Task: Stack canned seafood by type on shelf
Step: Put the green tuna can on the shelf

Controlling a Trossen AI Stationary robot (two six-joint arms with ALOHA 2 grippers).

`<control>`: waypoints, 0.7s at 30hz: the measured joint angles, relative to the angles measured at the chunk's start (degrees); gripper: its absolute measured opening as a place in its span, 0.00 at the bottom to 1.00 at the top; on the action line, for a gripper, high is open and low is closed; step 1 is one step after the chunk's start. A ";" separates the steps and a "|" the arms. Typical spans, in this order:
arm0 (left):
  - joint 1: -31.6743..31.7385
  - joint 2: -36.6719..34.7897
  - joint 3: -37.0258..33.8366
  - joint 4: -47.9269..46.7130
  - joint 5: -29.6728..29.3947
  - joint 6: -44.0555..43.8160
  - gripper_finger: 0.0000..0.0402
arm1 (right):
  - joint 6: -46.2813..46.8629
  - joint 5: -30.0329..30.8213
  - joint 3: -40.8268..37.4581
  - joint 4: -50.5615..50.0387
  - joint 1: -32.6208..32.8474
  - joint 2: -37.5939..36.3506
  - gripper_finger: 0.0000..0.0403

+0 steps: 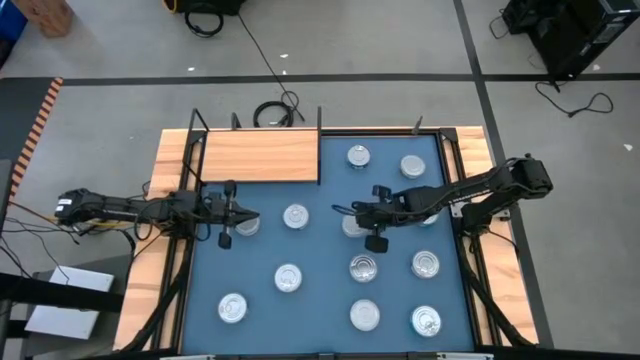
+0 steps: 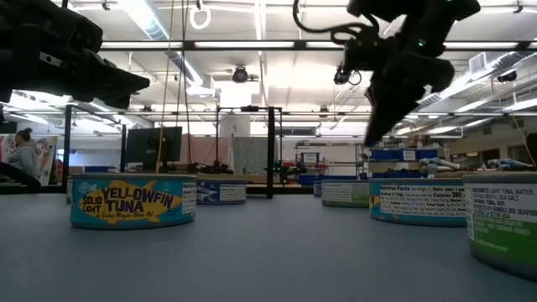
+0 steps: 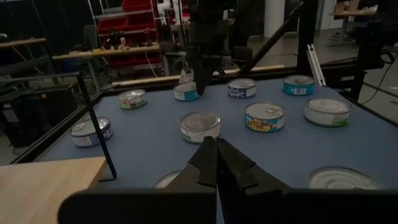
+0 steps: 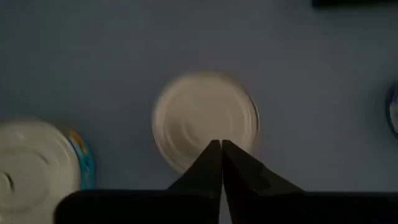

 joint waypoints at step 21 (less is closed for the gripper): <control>-0.02 4.75 0.02 1.07 -0.70 2.10 0.00 | -14.61 5.07 -0.83 0.16 8.92 7.15 0.21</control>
